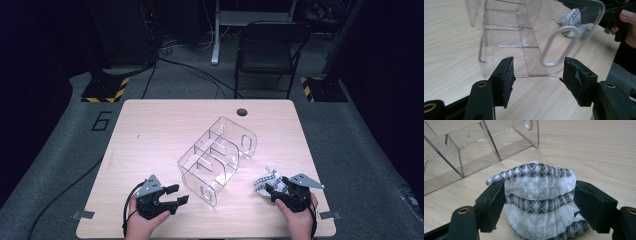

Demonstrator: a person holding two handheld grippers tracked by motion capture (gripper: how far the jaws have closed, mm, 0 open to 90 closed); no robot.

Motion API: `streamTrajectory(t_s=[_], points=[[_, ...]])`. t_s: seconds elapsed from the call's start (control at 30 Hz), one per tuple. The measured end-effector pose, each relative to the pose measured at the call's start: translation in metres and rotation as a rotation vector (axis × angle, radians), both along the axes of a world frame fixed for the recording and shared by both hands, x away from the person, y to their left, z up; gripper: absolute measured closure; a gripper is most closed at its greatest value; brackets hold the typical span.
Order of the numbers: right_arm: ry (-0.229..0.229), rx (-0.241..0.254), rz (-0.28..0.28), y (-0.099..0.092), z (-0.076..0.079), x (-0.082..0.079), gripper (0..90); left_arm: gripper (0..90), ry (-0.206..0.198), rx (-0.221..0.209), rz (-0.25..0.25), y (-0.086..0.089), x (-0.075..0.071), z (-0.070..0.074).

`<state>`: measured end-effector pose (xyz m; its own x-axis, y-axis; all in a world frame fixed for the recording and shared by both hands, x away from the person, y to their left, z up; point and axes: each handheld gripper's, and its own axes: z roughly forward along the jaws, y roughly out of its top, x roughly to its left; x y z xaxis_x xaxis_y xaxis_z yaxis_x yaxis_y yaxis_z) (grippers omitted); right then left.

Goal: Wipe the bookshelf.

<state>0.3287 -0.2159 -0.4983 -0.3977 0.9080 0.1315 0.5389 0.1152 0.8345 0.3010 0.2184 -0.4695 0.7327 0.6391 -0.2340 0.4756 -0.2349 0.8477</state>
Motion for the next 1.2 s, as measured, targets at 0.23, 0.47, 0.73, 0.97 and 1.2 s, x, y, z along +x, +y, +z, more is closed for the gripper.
streamTrajectory(t_s=[0.23, 0.47, 0.73, 0.97, 1.2], points=[[0.012, -0.004, 0.007, 0.004, -0.003, -0.003, 26.5, 42.1, 0.001, -0.026, -0.070, -0.023, -0.005, -0.002], [0.021, -0.011, 0.024, 0.007, -0.007, -0.002, 26.7, 42.5, -0.012, 0.001, -0.128, -0.052, -0.002, -0.006], [0.041, -0.008, 0.021, 0.007, -0.010, -0.001, 28.0, 46.7, -0.017, 0.013, -0.140, -0.070, 0.006, -0.009], [0.049, -0.004, 0.016, 0.007, -0.012, 0.000, 28.6, 55.8, -0.036, 0.017, -0.119, -0.078, 0.006, -0.006], [0.053, -0.003, 0.019, 0.007, -0.013, 0.000, 29.5, 66.2, -0.073, 0.055, -0.102, -0.079, 0.005, -0.005]])
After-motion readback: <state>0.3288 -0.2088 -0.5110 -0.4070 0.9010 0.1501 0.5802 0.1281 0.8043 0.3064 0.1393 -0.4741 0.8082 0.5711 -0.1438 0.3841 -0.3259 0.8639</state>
